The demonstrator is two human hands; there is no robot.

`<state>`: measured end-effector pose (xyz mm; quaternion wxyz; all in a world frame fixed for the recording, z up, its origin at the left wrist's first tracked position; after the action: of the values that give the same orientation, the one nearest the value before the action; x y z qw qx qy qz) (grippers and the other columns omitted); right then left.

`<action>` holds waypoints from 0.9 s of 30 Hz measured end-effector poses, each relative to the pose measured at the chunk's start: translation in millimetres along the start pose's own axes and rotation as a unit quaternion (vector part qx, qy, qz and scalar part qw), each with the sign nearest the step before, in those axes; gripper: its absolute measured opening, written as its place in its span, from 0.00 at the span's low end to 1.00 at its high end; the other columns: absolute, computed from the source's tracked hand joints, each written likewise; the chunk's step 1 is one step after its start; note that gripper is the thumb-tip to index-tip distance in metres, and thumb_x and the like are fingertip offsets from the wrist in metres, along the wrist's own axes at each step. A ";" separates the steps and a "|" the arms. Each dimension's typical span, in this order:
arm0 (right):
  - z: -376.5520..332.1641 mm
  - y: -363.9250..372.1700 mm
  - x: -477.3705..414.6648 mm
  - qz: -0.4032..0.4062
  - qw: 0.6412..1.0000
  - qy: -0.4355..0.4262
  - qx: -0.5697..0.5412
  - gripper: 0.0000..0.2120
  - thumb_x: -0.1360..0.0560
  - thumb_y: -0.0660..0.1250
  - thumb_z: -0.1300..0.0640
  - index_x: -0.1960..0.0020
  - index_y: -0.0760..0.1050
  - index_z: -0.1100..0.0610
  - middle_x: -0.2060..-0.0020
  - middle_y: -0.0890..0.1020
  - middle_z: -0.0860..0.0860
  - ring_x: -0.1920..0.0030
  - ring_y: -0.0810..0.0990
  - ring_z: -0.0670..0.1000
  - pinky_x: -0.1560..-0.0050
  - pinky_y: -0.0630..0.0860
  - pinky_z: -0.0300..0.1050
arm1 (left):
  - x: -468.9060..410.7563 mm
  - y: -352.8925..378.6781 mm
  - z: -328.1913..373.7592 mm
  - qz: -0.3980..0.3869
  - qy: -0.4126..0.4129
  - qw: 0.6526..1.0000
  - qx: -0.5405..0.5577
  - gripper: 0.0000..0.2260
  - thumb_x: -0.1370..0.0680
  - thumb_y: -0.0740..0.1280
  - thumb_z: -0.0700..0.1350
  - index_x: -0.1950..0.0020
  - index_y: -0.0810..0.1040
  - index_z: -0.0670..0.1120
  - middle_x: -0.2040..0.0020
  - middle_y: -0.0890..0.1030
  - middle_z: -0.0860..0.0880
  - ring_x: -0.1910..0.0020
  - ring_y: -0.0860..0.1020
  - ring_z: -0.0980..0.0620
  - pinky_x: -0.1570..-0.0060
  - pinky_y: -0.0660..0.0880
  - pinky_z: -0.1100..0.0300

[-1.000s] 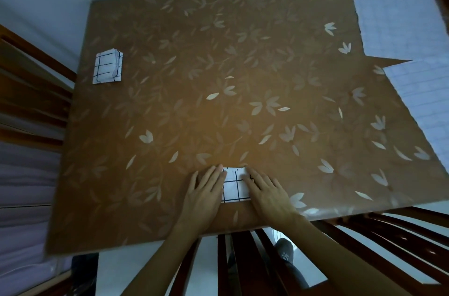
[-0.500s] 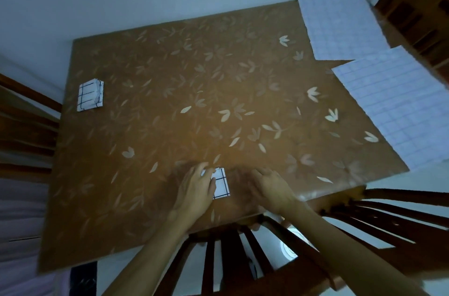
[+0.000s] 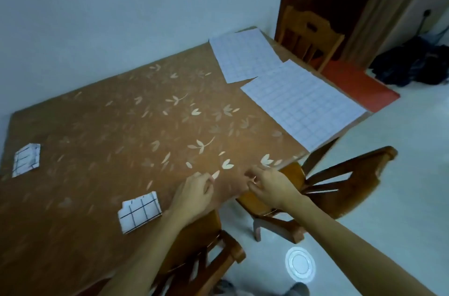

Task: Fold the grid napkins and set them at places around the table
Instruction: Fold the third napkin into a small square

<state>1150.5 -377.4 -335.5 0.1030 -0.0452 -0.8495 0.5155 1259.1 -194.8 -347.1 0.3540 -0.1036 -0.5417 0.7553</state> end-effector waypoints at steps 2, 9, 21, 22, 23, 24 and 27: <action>29.2 -24.1 23.9 0.009 1.000 0.019 -0.005 0.16 0.21 0.61 0.51 0.36 0.75 0.53 0.42 0.82 0.49 0.47 0.82 0.51 0.48 0.81 0.48 | -4.5 11.1 39.3 -0.011 0.011 1.000 0.004 0.09 0.20 0.64 0.47 0.42 0.79 0.53 0.44 0.79 0.51 0.47 0.79 0.51 0.51 0.77 0.56; 124.2 -96.6 96.2 0.049 0.997 0.053 -0.020 0.16 0.21 0.62 0.51 0.35 0.74 0.54 0.42 0.80 0.51 0.45 0.80 0.51 0.43 0.78 0.49 | -23.6 43.8 172.3 -0.027 0.075 0.997 -0.015 0.08 0.19 0.64 0.49 0.42 0.79 0.53 0.47 0.79 0.51 0.50 0.78 0.54 0.46 0.72 0.58; 243.6 -154.7 110.0 0.079 0.986 0.131 -0.064 0.14 0.22 0.63 0.51 0.38 0.75 0.50 0.45 0.82 0.47 0.49 0.79 0.44 0.46 0.80 0.41 | -94.9 69.9 263.3 -0.061 0.079 0.995 -0.005 0.11 0.19 0.65 0.48 0.37 0.78 0.50 0.39 0.80 0.49 0.45 0.80 0.54 0.48 0.79 0.59; 251.6 -156.3 103.9 0.078 0.986 0.134 -0.059 0.14 0.22 0.63 0.51 0.38 0.75 0.50 0.45 0.82 0.47 0.49 0.79 0.43 0.47 0.79 0.39 | -105.9 72.3 267.3 -0.060 0.078 0.995 -0.002 0.11 0.19 0.66 0.48 0.37 0.78 0.50 0.37 0.79 0.49 0.44 0.80 0.53 0.48 0.79 0.58; 260.0 -157.9 96.5 0.076 0.986 0.136 -0.054 0.14 0.22 0.63 0.51 0.38 0.76 0.50 0.44 0.82 0.47 0.49 0.79 0.43 0.47 0.78 0.38 | -117.7 75.4 271.6 -0.057 0.080 0.995 0.006 0.10 0.19 0.66 0.48 0.38 0.79 0.50 0.33 0.78 0.48 0.44 0.80 0.53 0.49 0.78 0.59; 268.0 -159.8 88.5 0.071 0.987 0.138 -0.046 0.14 0.22 0.63 0.52 0.37 0.76 0.51 0.43 0.82 0.47 0.47 0.79 0.44 0.47 0.77 0.37 | -129.8 78.9 276.1 -0.054 0.083 0.995 0.015 0.10 0.19 0.66 0.48 0.38 0.79 0.50 0.32 0.76 0.48 0.43 0.80 0.53 0.49 0.77 0.59; 289.3 -165.1 61.8 0.045 0.989 0.137 -0.025 0.14 0.20 0.62 0.53 0.35 0.76 0.52 0.40 0.81 0.47 0.44 0.80 0.45 0.45 0.74 0.36 | -165.4 91.0 284.2 -0.045 0.072 0.996 0.021 0.12 0.20 0.66 0.53 0.38 0.78 0.53 0.39 0.79 0.51 0.41 0.77 0.52 0.44 0.77 0.54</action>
<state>1031.0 -693.4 -310.7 0.1943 -0.1559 -0.8369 0.4874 1187.5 -528.3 -354.5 0.4280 -0.1256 -0.5029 0.7404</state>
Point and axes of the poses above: each hand's wrist, its own x-axis away from the middle knuckle, its own y-axis out of the palm, z = x × y, the point moved 5 cm from there along -x, towards the middle knuckle
